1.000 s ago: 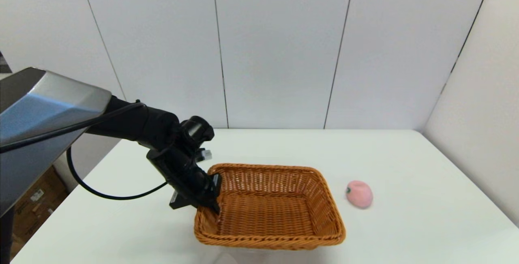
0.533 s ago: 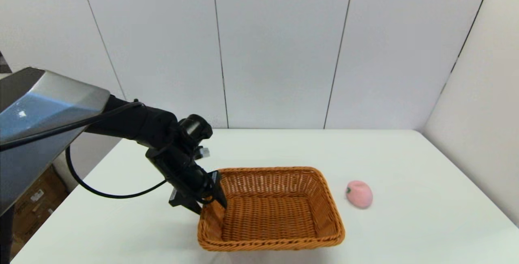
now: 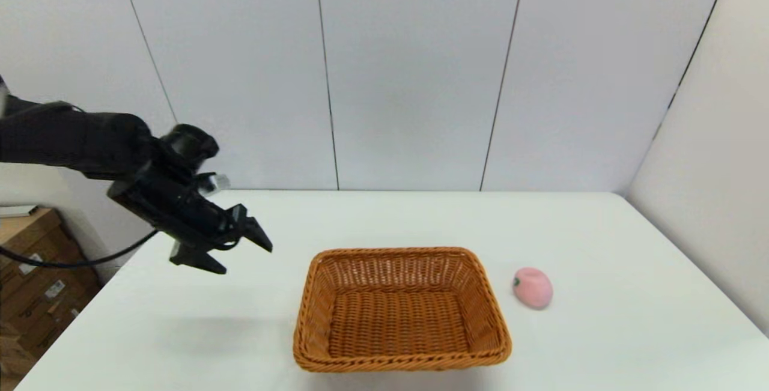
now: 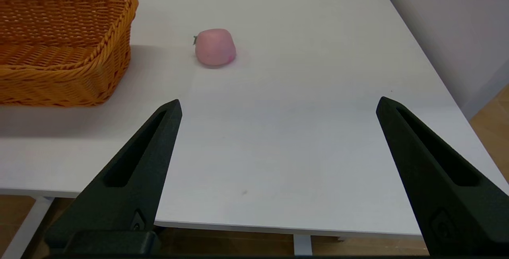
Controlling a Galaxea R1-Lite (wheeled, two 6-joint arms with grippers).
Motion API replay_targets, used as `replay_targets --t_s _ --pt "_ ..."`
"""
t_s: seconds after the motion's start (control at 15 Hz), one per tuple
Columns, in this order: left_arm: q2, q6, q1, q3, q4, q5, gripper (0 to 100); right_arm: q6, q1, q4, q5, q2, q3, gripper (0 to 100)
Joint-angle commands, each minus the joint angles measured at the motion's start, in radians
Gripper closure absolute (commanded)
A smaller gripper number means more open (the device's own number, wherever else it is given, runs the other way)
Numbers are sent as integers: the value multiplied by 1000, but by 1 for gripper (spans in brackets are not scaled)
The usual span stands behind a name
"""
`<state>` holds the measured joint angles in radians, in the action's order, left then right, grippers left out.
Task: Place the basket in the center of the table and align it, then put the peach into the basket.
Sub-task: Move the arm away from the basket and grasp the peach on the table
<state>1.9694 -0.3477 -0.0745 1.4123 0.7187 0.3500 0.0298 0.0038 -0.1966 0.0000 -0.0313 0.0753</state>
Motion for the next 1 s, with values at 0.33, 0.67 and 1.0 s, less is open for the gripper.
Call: replay_targets --t_s 0.33,0.67,1.0 --pt "-383 82 116 17 87 -221 0 1 1 -1 0 -1 0 0" --pt "-675 91 114 -58 85 -477 0 1 1 -1 0 4 0 0" --pt "-1097 185 90 -305 79 -502 0 -1 1 0 0 11 0 0"
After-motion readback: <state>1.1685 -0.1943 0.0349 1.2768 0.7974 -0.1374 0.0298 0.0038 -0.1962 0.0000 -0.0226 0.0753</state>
